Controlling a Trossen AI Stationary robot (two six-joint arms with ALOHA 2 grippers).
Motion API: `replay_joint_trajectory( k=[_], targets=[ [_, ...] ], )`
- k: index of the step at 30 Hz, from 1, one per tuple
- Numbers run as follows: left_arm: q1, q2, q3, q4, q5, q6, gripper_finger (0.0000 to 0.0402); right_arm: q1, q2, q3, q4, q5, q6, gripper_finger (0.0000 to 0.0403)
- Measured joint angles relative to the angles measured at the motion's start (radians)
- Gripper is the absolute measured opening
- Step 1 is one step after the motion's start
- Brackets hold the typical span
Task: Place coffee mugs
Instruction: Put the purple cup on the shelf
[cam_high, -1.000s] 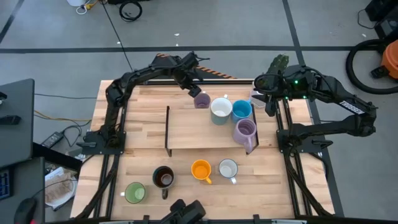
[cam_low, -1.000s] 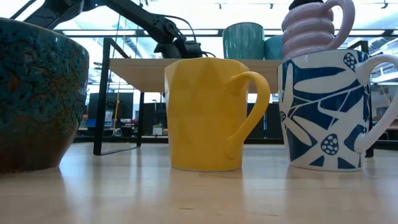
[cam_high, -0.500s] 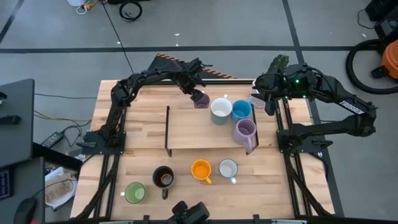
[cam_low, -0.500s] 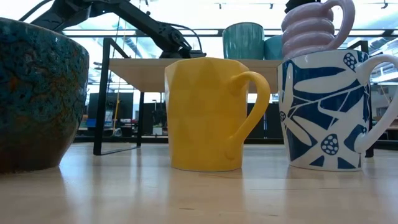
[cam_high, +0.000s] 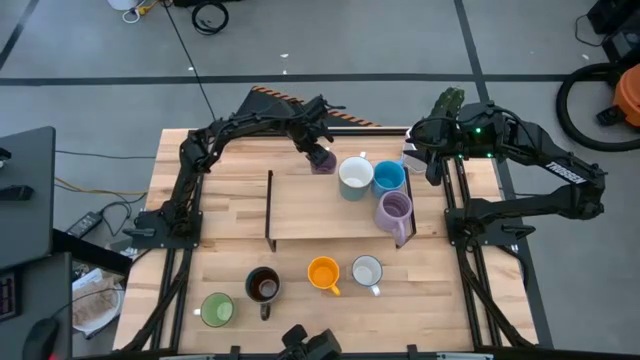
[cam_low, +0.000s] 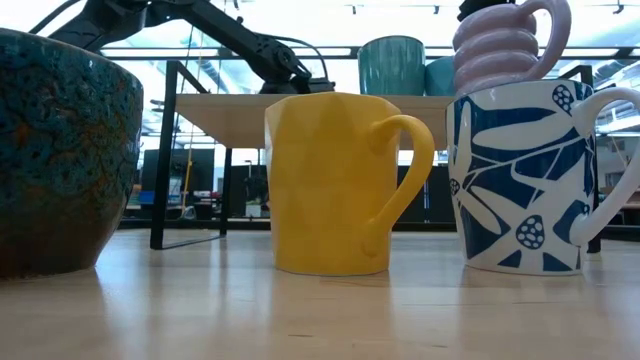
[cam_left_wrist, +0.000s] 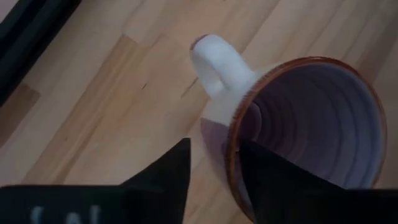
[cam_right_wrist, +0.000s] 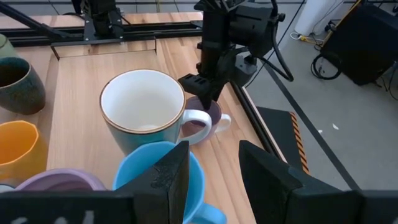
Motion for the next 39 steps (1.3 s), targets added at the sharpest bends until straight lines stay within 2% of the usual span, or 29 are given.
replay_joint_trajectory(
  k=[11,19,24,33,39],
  targets=[
    [0.0,0.0,-0.002,0.002,-0.001,0.01,0.0021,0.0,0.0,0.0,0.003,0.0,0.0,0.0146],
    [-0.001,0.0,-0.001,0.003,-0.003,0.01,0.0021,0.0,0.0,0.0,0.003,0.0,0.0,0.0146],
    [0.002,-0.001,0.054,-0.022,-0.012,0.028,0.0021,0.0,0.0,0.0,0.003,0.0,0.0,0.0146],
    [0.002,-0.002,0.264,-0.15,-0.169,0.093,0.0021,0.0,0.0,0.0,0.003,0.0,0.0,0.0146],
    [0.002,-0.003,0.433,-0.277,-0.185,0.097,0.0021,0.0,0.0,0.0,0.004,0.0,0.0,0.0146]
  ],
)
